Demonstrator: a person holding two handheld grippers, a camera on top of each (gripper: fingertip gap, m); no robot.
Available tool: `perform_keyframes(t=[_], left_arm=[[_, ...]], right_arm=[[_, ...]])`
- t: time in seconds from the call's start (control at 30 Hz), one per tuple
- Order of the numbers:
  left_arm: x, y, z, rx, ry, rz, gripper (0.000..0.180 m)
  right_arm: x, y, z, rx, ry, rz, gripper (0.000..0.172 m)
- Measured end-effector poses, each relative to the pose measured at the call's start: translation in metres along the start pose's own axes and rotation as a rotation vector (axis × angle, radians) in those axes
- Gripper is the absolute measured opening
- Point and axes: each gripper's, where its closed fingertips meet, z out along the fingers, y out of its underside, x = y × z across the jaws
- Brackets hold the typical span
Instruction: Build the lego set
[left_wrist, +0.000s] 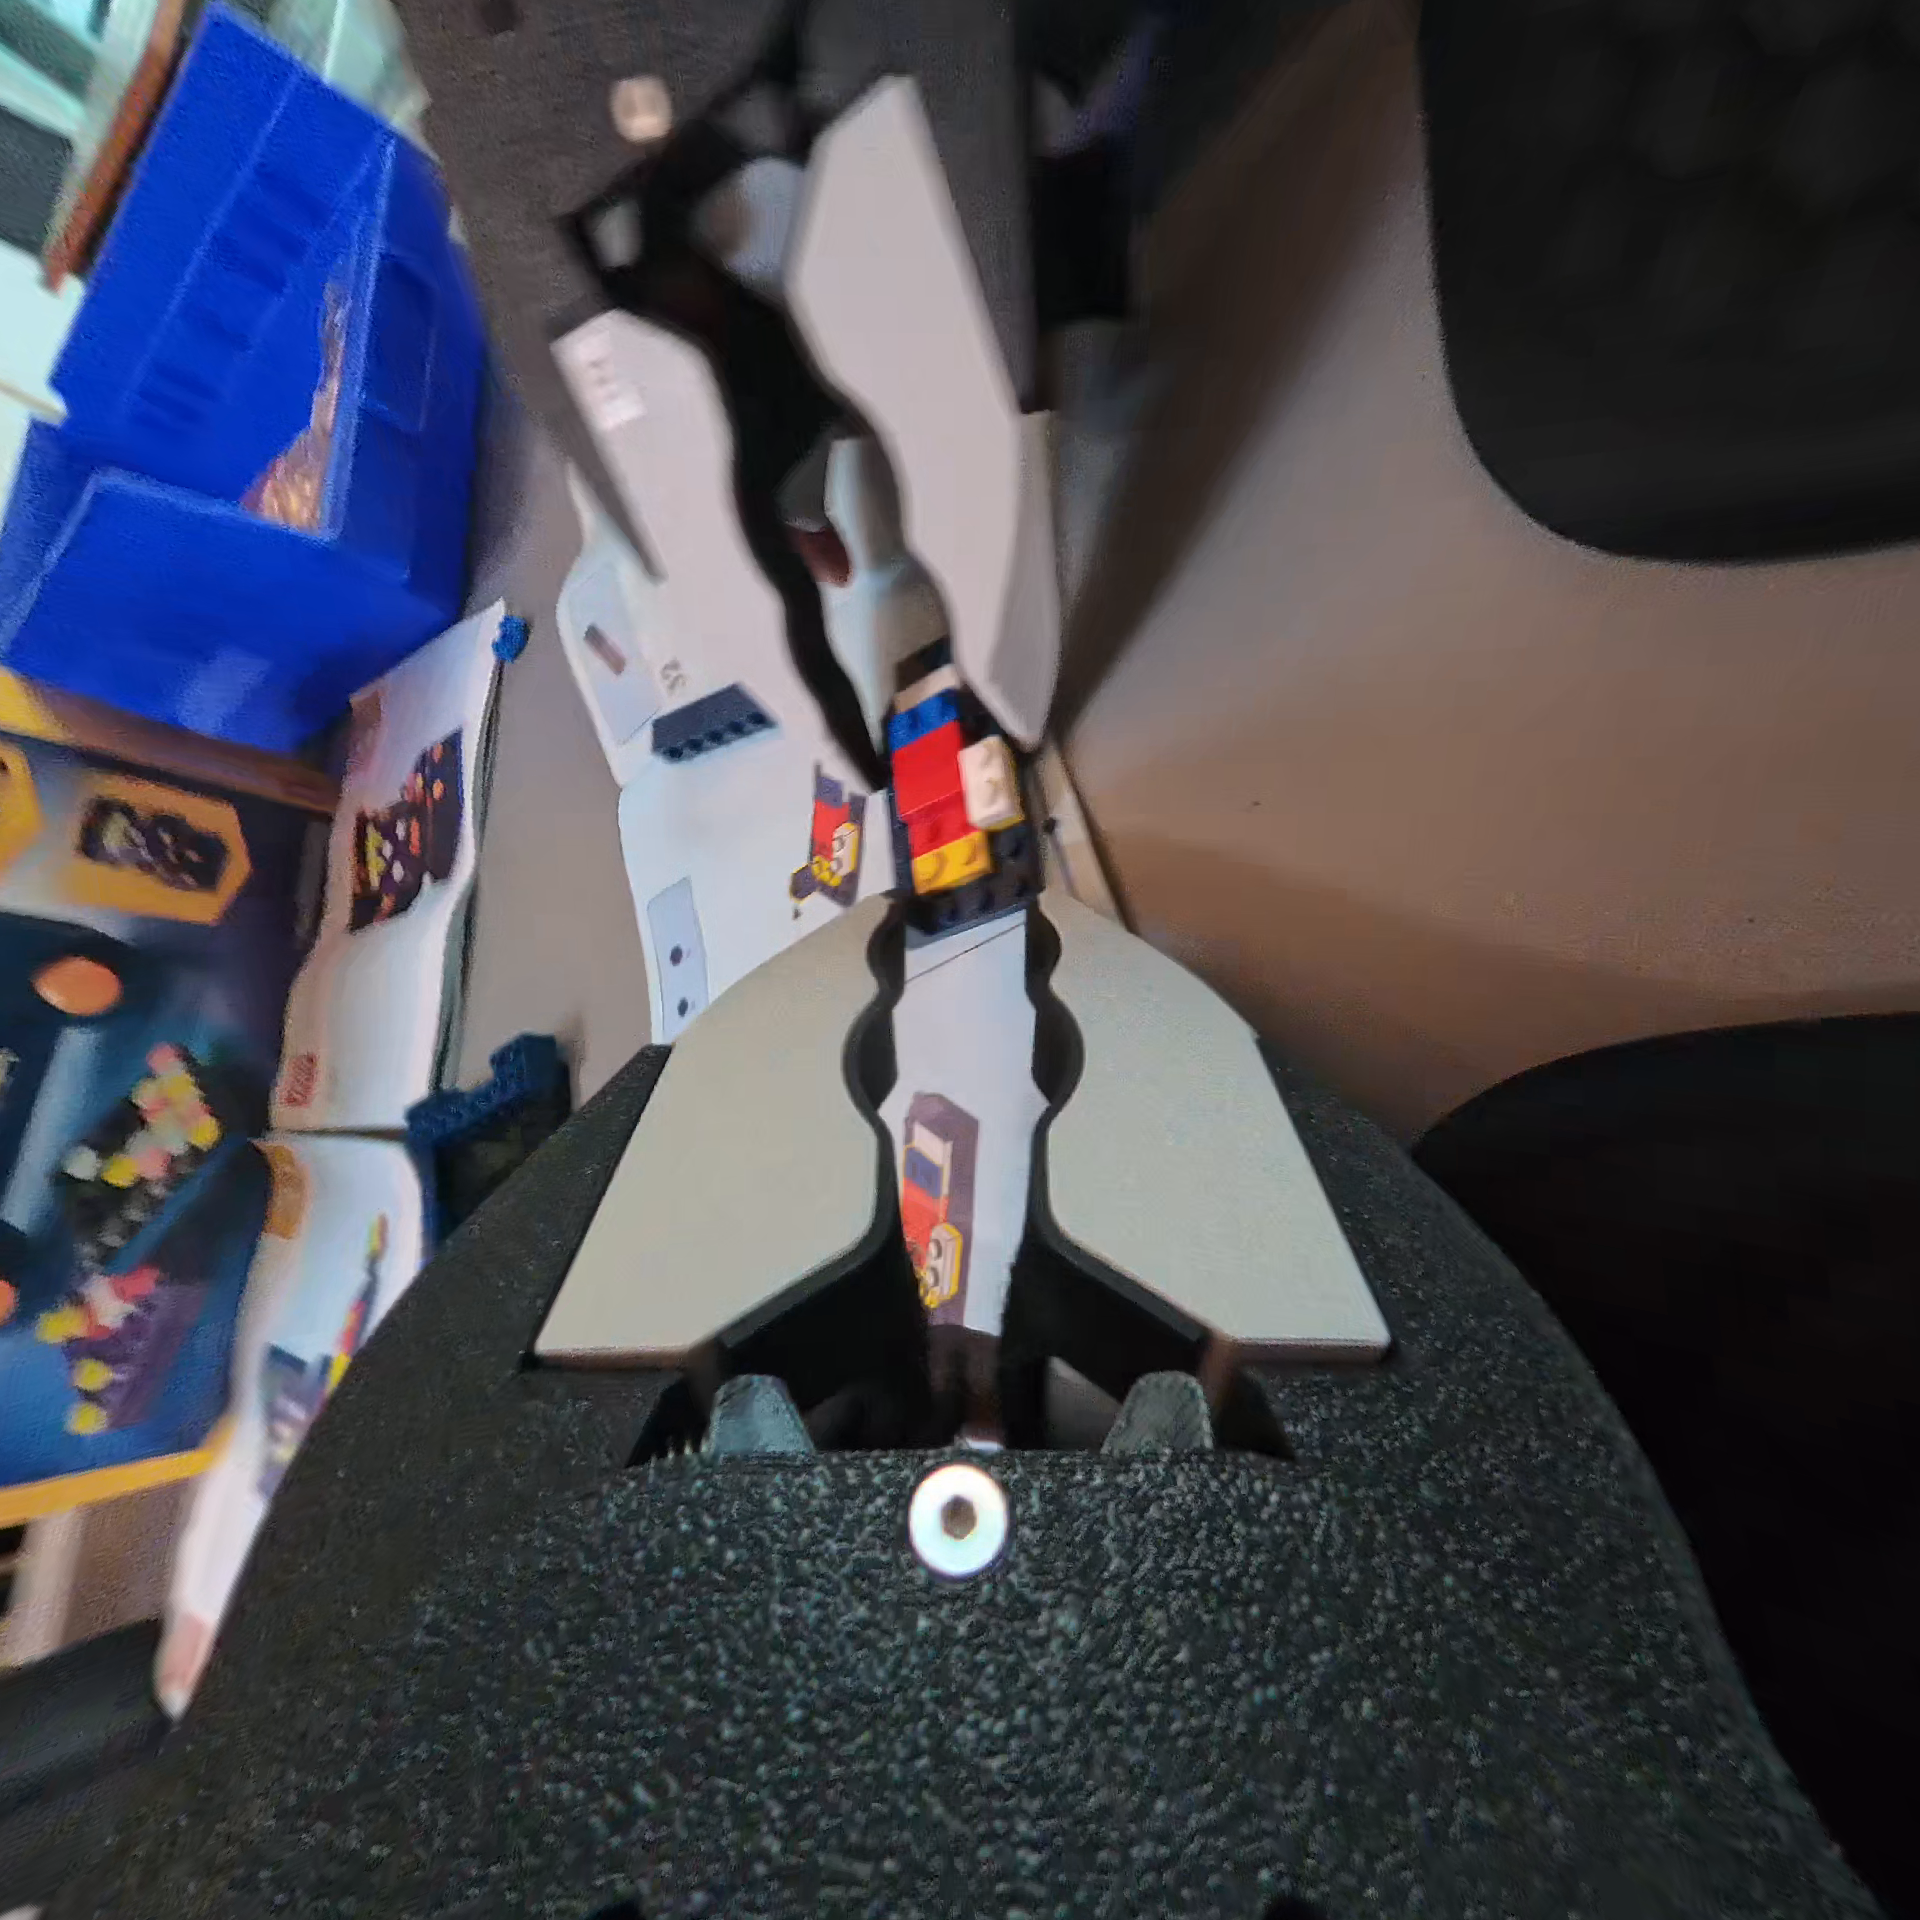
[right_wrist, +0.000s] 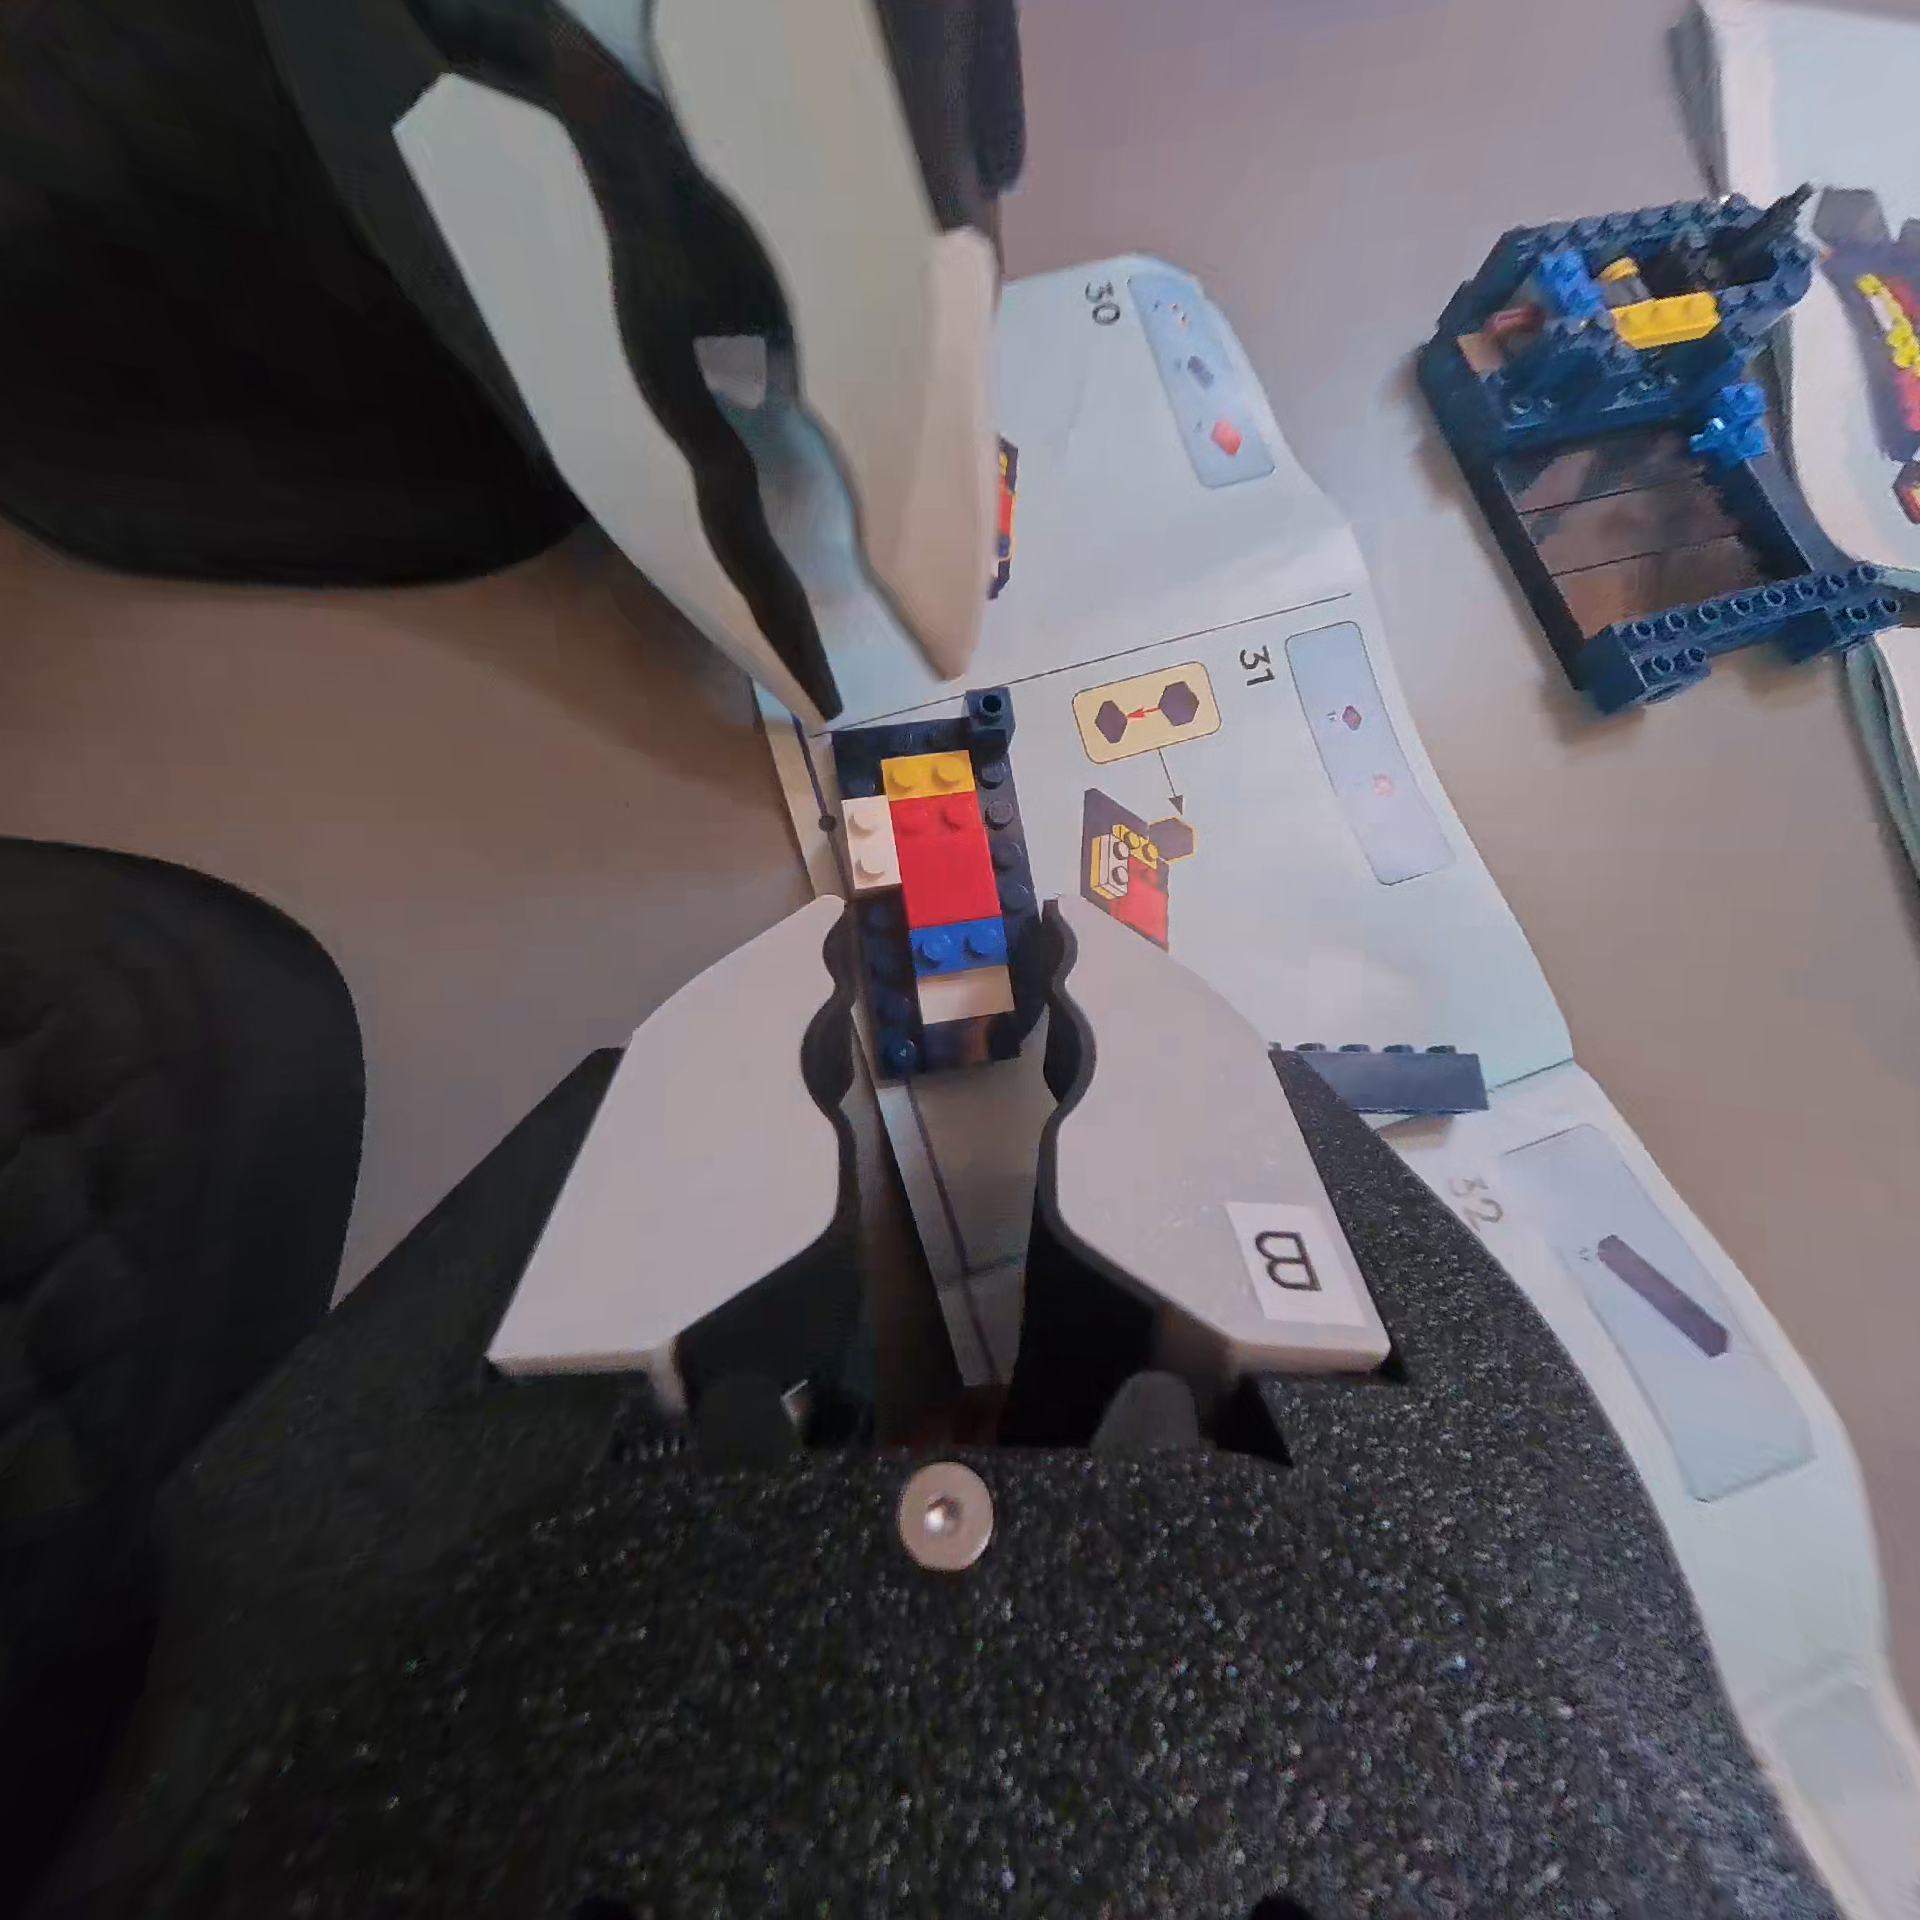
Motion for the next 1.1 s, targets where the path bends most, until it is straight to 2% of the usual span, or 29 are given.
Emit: perform_keyframes(t=[0.13, 0.2, 0.4, 1.1], left_arm=[[-0.013, 0.016, -0.004, 0.034, 0.045, -0.206, 0.035], [-0.004, 0.022, -0.001, 0.067, 0.13, -0.241, 0.028], [0.002, 0.021, -0.002, 0.073, 0.162, -0.206, 0.02], [0.003, 0.02, -0.002, 0.077, 0.155, -0.182, 0.017]], right_arm=[[0.0, 0.0, 0.0, 0.026, 0.005, 0.017, 0.033], [0.0, 0.001, 0.0, 0.025, 0.008, 0.023, 0.033], [0.0, 0.002, 0.0, 0.023, 0.002, 0.035, 0.033], [0.0, 0.002, 0.0, 0.021, -0.004, 0.05, 0.034]])
